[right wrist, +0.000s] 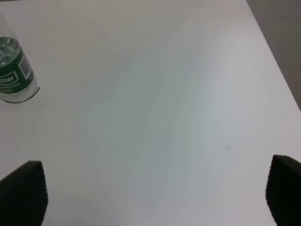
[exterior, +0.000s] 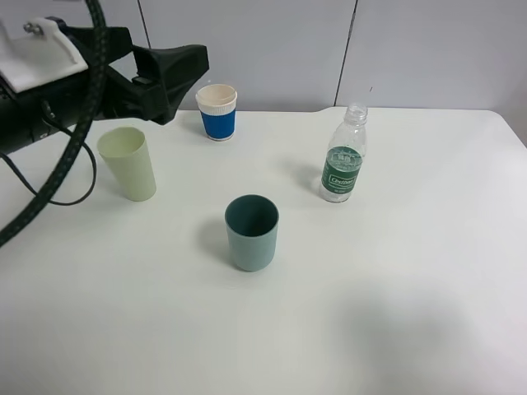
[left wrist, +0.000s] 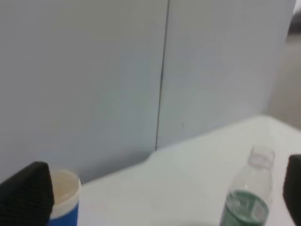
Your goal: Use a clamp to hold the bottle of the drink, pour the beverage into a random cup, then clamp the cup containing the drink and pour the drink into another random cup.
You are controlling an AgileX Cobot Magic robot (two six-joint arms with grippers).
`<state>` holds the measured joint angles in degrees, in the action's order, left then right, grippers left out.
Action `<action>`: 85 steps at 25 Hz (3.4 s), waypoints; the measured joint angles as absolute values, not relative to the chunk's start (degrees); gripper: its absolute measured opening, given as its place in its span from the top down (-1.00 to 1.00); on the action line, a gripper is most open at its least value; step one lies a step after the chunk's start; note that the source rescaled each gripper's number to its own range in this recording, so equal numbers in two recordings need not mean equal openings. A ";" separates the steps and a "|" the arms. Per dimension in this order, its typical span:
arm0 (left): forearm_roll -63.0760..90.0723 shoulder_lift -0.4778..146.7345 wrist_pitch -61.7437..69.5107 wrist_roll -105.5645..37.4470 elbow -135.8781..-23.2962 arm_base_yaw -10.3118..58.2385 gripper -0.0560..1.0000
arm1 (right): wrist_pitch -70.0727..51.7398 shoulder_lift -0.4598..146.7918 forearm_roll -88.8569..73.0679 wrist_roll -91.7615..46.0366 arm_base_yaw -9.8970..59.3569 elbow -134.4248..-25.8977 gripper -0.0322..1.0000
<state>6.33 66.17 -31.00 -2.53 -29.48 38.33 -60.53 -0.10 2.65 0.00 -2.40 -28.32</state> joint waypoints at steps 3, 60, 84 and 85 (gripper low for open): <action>6.27 63.20 -20.22 -5.02 -33.18 38.33 -0.95 | -60.53 -0.10 2.65 0.00 -2.40 -28.32 -0.96; -5.14 -0.26 66.36 3.68 -37.89 14.32 -0.99 | -60.53 -0.10 2.65 0.00 -2.40 -28.32 -0.96; -1.16 -0.21 60.30 3.26 -28.91 14.32 -0.99 | -60.53 -0.10 2.65 0.00 -2.40 -28.32 -0.96; -1.16 -0.21 60.30 3.26 -28.86 14.32 -0.99 | -60.53 -0.10 2.65 0.00 -2.40 -28.32 -0.96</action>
<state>-1.16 -0.21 60.30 3.26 -28.86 14.32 -60.53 -0.10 2.65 0.00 -2.40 -28.32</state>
